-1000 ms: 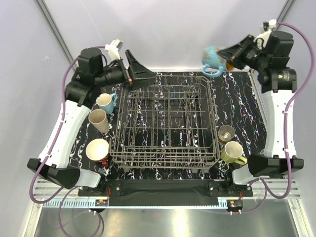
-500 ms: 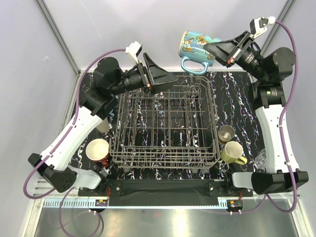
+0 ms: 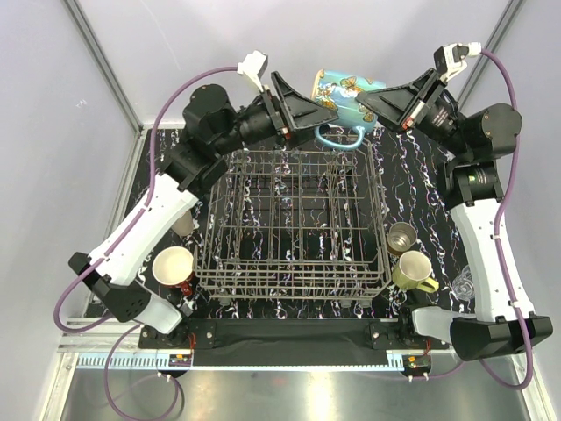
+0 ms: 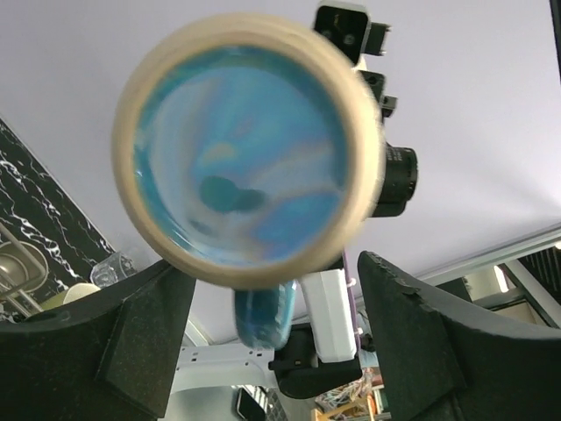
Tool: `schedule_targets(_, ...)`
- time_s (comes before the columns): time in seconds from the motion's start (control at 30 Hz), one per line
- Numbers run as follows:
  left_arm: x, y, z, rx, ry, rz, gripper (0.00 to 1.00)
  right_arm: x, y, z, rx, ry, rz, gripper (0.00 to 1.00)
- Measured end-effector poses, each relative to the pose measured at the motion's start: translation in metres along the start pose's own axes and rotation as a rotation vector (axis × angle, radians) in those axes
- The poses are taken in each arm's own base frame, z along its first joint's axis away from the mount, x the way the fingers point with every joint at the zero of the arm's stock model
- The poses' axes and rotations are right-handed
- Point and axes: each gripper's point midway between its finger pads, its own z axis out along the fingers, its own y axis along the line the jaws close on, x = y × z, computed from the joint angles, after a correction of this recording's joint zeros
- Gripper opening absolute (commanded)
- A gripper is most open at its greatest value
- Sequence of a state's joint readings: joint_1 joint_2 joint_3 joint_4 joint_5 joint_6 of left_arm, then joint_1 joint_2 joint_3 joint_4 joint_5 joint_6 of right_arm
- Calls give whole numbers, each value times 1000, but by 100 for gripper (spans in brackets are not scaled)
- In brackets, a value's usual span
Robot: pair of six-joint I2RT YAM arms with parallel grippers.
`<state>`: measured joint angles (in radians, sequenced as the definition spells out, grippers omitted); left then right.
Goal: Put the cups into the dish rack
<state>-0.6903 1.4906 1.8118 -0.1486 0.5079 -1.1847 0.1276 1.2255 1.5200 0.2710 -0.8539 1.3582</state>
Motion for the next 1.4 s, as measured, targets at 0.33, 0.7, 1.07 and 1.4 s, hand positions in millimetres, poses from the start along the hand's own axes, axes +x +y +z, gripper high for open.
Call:
schedule_targets(0.33,17,5,15,-21,40,-64,20,1,3,-1,-7,-13,-3,0)
schedule_targets(0.7,20,27,7,-171,39,-23,0,11,-11,-10,96,-32,35,100)
schedule_targets(1.07,7,143,-61,-769,-39,119,0,28,-107,-83,803,-124,73,99)
schedule_targets(1.4,-41,232,-119,-1285,-147,390,0,63,-155,-163,1235,-27,61,100)
